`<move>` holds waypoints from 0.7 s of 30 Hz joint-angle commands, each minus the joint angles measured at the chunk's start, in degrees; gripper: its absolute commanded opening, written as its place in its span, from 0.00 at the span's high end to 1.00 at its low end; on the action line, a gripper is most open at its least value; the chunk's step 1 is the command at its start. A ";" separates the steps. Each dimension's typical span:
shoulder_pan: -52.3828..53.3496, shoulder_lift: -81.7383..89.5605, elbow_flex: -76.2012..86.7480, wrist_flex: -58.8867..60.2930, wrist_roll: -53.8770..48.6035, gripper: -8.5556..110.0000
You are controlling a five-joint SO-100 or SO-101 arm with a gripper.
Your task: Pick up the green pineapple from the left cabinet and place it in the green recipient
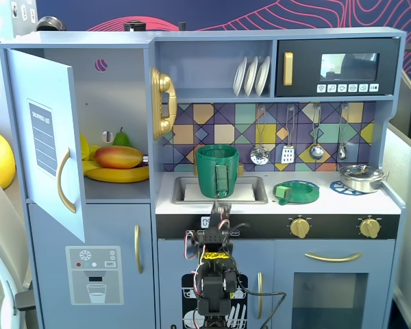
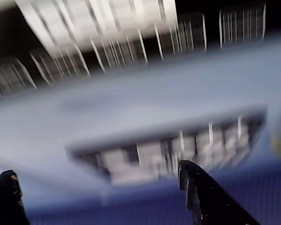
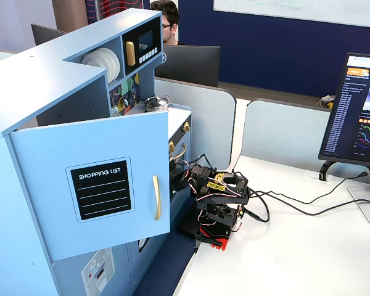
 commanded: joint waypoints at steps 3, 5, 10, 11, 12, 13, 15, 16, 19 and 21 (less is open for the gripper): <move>-0.88 2.46 5.10 9.14 3.96 0.67; -0.97 2.99 7.03 11.78 5.19 0.69; -1.32 3.16 7.21 20.13 8.09 0.70; -1.23 3.25 7.21 20.74 8.53 0.70; -1.14 3.34 7.21 21.36 8.96 0.71; -0.97 3.52 7.21 21.80 9.40 0.71; -0.70 3.69 7.21 22.15 11.25 0.71; -0.62 3.78 7.21 22.32 11.95 0.71; -0.35 4.13 7.21 23.38 14.41 0.71; -0.88 4.13 7.21 27.69 4.57 0.72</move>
